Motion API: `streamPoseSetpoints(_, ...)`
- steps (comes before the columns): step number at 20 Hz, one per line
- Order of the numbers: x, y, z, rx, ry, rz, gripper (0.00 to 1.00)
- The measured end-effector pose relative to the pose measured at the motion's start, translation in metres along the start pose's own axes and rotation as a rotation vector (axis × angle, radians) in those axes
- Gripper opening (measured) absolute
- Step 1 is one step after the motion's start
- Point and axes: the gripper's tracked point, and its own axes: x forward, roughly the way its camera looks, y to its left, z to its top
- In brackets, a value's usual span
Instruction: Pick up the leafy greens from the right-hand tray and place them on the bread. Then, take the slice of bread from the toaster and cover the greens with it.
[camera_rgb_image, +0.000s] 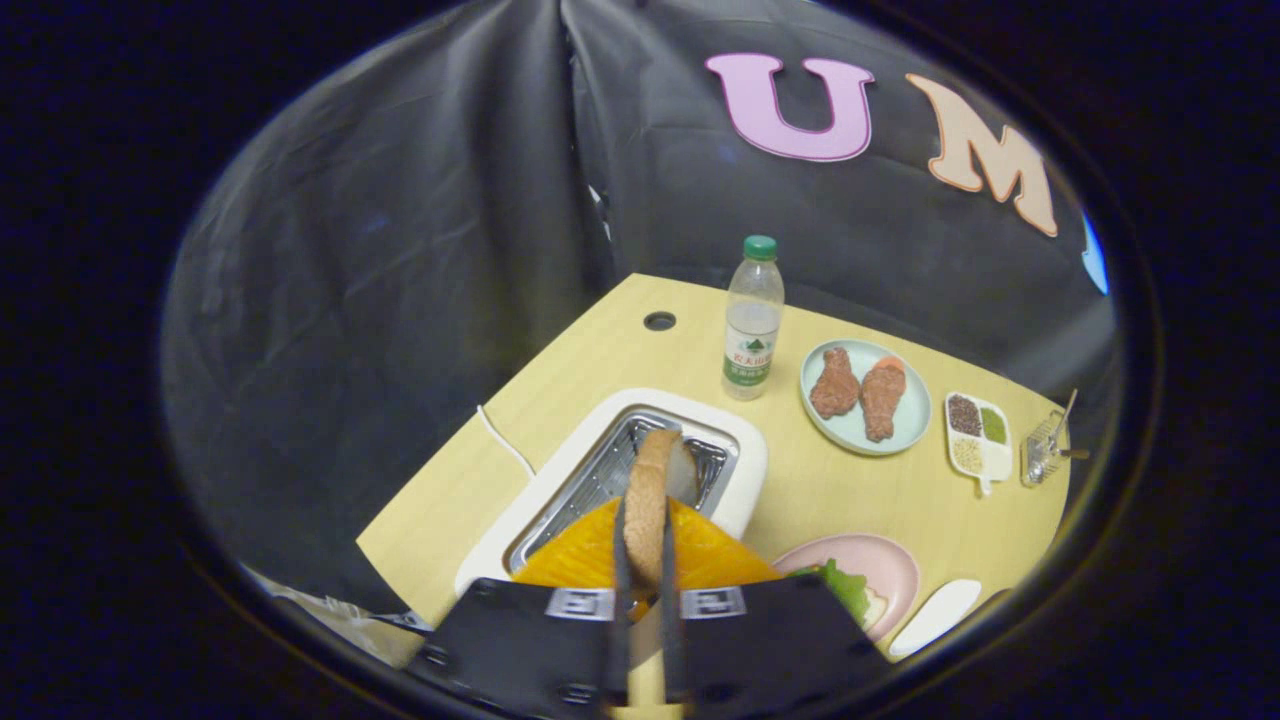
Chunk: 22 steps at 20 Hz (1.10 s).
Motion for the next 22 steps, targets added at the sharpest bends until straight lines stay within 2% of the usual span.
streamPoseSetpoints(2, -0.007, 0.002, 0.008, 0.036, -0.029, 0.026, 0.08)
streamPoseSetpoints(9, -0.054, -0.014, 0.046, 0.088, -0.184, 0.085, 0.08)
streamPoseSetpoints(13, -0.078, -0.032, 0.057, 0.07, -0.246, 0.07, 0.08)
streamPoseSetpoints(16, -0.088, -0.051, 0.053, 0.084, -0.261, 0.051, 0.08)
streamPoseSetpoints(22, -0.089, -0.093, 0.013, 0.152, -0.217, 0.021, 0.08)
